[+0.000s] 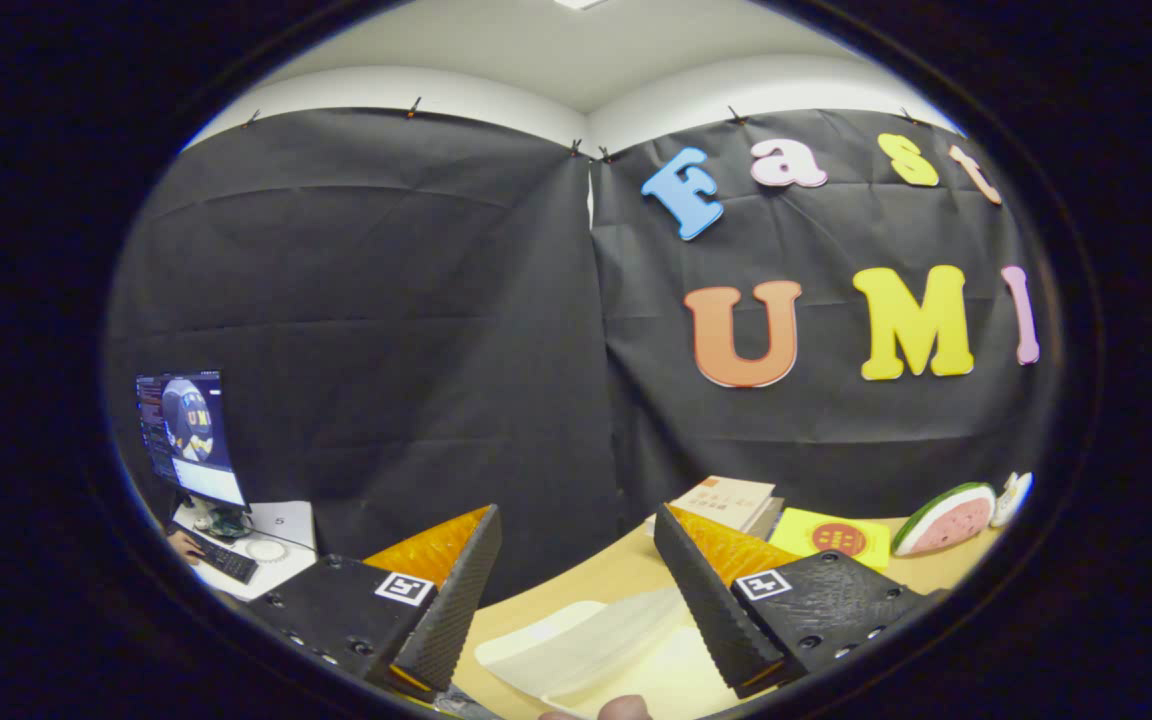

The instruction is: Open the storage box then place both shoes into the box .Put the left shoe in first, then the right shoe, with the right side of both shoes facing outward in a uniform manner.

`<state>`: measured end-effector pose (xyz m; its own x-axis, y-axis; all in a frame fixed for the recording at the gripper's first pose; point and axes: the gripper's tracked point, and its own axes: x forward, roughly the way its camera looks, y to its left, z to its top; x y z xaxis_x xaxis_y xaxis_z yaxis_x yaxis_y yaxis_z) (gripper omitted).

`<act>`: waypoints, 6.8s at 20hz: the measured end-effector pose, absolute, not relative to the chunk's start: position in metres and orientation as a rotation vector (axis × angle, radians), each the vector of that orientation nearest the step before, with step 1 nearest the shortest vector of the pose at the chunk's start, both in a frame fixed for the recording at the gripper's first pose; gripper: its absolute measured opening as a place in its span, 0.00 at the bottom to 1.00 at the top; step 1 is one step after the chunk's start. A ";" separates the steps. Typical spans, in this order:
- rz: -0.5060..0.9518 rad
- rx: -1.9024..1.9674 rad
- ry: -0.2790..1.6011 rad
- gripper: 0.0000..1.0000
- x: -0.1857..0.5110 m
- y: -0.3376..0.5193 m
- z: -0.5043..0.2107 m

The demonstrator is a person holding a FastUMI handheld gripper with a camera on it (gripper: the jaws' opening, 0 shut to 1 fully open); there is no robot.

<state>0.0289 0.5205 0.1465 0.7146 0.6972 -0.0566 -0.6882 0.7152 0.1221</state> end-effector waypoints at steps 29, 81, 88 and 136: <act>0.234 0.038 0.468 0.95 0.117 0.065 -0.097; 0.185 0.629 0.622 0.00 0.139 0.207 -0.008; 0.179 0.681 0.690 0.00 0.125 0.298 0.011; 0.463 0.196 0.350 0.94 0.084 0.312 0.063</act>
<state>0.0843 0.3120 0.0634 0.8367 0.4681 -0.2844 -0.4018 0.8774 0.2622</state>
